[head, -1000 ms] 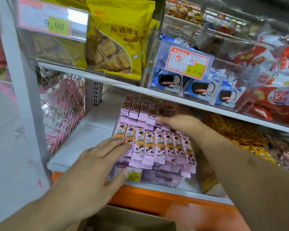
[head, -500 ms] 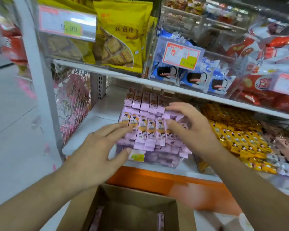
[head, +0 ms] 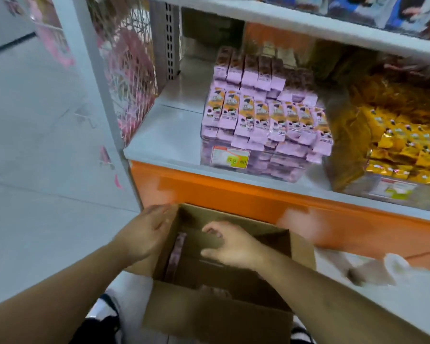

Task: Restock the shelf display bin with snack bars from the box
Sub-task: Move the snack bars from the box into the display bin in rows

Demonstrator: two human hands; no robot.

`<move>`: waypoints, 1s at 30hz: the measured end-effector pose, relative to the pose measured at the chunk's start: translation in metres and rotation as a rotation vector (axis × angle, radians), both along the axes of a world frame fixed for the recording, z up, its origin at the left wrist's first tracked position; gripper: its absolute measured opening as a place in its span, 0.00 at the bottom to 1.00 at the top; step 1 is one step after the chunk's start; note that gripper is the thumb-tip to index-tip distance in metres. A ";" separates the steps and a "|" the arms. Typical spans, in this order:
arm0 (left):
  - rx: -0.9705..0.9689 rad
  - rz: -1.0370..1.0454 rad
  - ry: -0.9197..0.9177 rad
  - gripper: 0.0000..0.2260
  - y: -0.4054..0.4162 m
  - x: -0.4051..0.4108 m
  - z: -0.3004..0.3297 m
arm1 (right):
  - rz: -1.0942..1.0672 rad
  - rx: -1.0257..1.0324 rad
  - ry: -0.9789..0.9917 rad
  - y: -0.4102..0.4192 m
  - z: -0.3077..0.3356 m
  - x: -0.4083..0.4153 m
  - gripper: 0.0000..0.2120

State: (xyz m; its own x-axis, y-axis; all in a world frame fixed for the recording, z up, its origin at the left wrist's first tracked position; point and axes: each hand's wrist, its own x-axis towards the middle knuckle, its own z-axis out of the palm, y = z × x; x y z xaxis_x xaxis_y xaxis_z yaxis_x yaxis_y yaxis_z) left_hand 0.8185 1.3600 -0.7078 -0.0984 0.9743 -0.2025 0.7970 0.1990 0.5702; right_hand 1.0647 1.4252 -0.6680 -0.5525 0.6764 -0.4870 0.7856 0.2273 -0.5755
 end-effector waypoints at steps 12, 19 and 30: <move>0.021 0.329 -0.451 0.18 -0.003 0.020 -0.107 | -0.078 -0.203 0.264 0.025 -0.244 -0.072 0.65; -0.010 0.340 -0.441 0.19 -0.004 0.022 -0.111 | -0.125 -0.217 0.313 0.012 -0.245 -0.089 0.47; -0.115 0.203 0.085 0.23 0.000 0.020 -0.066 | -0.224 -0.261 0.182 0.035 -0.109 -0.034 0.24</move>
State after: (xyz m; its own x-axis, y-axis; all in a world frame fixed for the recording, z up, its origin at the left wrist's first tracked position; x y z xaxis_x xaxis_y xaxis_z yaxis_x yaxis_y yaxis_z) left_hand 0.8381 1.3605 -0.7735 -0.3112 0.9039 -0.2934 0.7784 0.4195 0.4670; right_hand 1.0308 1.4602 -0.7767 -0.4985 0.6564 -0.5662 0.6785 -0.1111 -0.7261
